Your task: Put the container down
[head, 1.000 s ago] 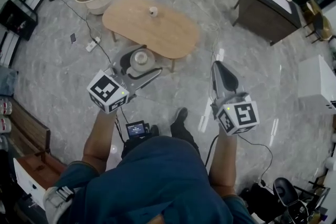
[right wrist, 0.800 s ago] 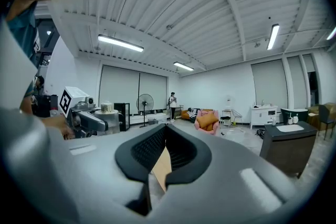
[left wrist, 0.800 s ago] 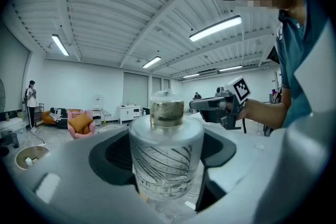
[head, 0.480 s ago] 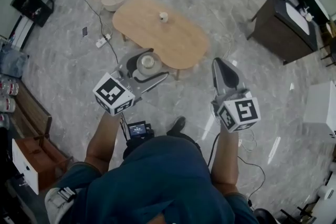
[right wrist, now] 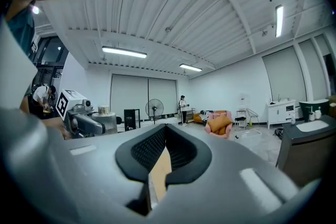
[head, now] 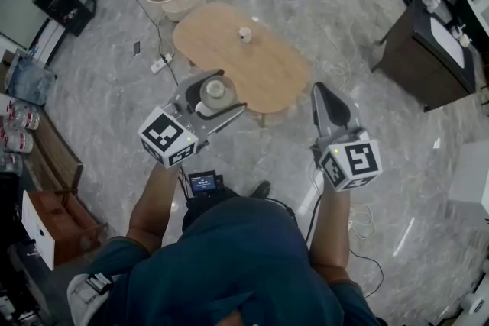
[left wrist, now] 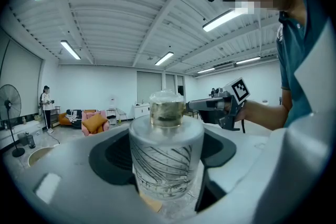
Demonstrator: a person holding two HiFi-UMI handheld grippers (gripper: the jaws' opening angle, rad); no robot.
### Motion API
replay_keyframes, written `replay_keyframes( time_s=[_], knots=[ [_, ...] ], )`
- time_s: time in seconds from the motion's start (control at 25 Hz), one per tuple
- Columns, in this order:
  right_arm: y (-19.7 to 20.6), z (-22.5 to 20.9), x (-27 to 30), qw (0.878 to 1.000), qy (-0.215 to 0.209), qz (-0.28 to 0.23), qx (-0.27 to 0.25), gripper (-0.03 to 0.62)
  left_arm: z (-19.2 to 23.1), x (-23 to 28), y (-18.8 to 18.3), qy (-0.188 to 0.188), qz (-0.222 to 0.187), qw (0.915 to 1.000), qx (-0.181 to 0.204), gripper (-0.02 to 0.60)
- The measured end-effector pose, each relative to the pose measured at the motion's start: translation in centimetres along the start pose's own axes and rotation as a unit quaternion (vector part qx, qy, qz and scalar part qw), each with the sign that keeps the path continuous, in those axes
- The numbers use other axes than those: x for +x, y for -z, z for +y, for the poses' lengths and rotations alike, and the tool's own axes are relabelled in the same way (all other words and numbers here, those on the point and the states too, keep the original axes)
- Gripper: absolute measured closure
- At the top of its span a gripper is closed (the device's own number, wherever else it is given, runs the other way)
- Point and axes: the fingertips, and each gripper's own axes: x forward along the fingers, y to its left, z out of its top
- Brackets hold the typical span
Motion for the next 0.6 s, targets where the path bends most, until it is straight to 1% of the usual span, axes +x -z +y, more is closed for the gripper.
replay_keyframes(
  time_s=[0.12,0.36,0.48,0.6],
  knots=[
    [0.0,-1.3,0.2,1.000,0.004,0.001,0.006,0.583,0.2,1.4,-0.5,0.005,0.003,1.0000,0.004,0.249],
    [1.2,-2.8,0.8,1.000,0.025,0.006,0.010,0.583,1.5,3.9,0.3,0.028,0.001,0.9996,0.005,0.249],
    [0.5,-4.6,1.3,0.999,0.051,0.009,0.008,0.583,3.0,5.7,-0.3,0.047,-0.006,0.9989,0.003,0.249],
    [-0.6,-6.1,1.9,0.996,0.085,0.010,0.005,0.583,4.7,7.7,-1.3,0.077,-0.012,0.9970,0.006,0.249]
  ],
)
